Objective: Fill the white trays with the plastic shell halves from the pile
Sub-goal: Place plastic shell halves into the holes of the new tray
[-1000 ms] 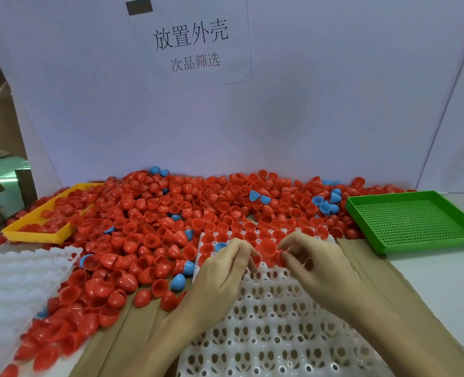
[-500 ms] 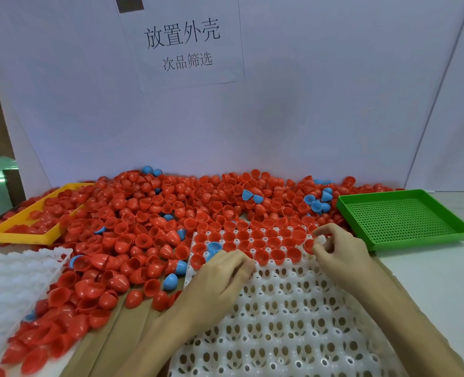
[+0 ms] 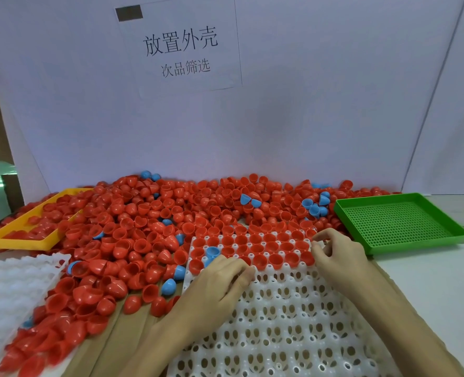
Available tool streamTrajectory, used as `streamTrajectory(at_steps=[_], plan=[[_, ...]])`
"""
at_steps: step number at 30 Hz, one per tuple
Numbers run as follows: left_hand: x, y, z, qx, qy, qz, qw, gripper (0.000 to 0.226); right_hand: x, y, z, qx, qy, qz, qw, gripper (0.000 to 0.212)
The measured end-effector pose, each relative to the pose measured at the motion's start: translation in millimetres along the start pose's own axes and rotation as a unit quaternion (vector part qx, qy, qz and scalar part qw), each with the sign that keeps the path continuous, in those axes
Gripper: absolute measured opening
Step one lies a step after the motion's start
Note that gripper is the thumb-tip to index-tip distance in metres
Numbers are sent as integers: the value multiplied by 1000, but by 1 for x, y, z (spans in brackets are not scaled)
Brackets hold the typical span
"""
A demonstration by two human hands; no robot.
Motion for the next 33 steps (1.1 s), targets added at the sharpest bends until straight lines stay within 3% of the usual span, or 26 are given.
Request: streamTrajectory(at_steps=[4,11,15,17,19,21,29,33], plan=[[-2,-6,-1,-11,-9,-8,1000,54,1,0,2,-11,7,6,1000,12],[-13,-81,-2,4,-45,-68,997,21,3,-1,1,-24,9,13,1000,10],[-12,-144,30,-3,-208,-57,976,31,2,0,1,-28,11,12,999,12],[-5,-165,46,20,-329,-13,944,36,3,0,1,-27,9,17,999,13],[7,-177,60,46,-383,47,921,41,4,0,1,-28,12,23,999,13],[14,-182,70,49,-387,78,917,44,5,-1,1,-31,15,27,999,13],[6,-173,64,108,-407,51,905,45,9,0,1,-37,31,35,998,12],[16,-171,64,103,-353,80,926,46,9,0,1,-37,31,30,998,11]])
Point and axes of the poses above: each hand's wrist, its own y-axis away from the middle knuckle, its own x-axis out of the palm, z = x × y, the point moved 10 cm from there along -y, towards the middle knuckle, and after that the axes turned 10 degrees about -z, right-handed, at the moved point
